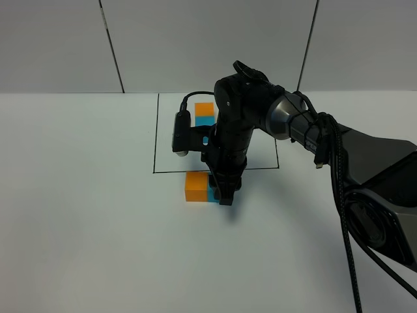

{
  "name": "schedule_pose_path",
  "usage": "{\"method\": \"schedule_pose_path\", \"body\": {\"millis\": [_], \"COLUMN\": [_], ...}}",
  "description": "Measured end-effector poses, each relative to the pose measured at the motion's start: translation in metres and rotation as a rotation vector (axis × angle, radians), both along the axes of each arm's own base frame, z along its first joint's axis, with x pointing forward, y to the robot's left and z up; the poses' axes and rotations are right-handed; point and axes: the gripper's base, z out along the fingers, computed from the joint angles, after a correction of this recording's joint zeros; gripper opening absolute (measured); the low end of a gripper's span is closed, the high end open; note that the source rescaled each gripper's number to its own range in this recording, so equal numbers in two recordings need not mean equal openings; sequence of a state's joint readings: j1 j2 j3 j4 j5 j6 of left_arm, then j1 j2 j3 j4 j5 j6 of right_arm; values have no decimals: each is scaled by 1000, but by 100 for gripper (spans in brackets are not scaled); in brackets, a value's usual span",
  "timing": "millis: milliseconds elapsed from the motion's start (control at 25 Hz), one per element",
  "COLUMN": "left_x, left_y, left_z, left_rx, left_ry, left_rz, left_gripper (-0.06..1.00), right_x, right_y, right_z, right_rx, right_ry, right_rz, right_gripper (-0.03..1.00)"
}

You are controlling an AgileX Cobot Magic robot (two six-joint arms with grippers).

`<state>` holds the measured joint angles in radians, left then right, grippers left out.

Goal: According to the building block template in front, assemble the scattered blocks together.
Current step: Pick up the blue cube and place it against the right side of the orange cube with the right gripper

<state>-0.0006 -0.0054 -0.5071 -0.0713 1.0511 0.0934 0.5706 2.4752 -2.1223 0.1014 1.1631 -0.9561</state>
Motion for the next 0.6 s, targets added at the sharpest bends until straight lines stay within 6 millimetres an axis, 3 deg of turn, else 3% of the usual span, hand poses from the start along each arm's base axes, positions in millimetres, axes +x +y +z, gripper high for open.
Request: {"method": "schedule_pose_path", "body": {"millis": [360, 440, 600], "left_x": [0, 0, 0], "left_y": [0, 0, 0], "left_z": [0, 0, 0], "left_rx": [-1, -1, -1], "left_ry": [0, 0, 0], "left_rz": [0, 0, 0], "left_gripper": [72, 72, 72], "right_x": [-1, -2, -3], "right_y": [-1, -1, -2], "right_z": [4, 4, 15], "right_rx": [-12, -18, -8], "right_ry": [16, 25, 12], "right_rz": [5, 10, 2], "right_gripper": [2, 20, 80]}}
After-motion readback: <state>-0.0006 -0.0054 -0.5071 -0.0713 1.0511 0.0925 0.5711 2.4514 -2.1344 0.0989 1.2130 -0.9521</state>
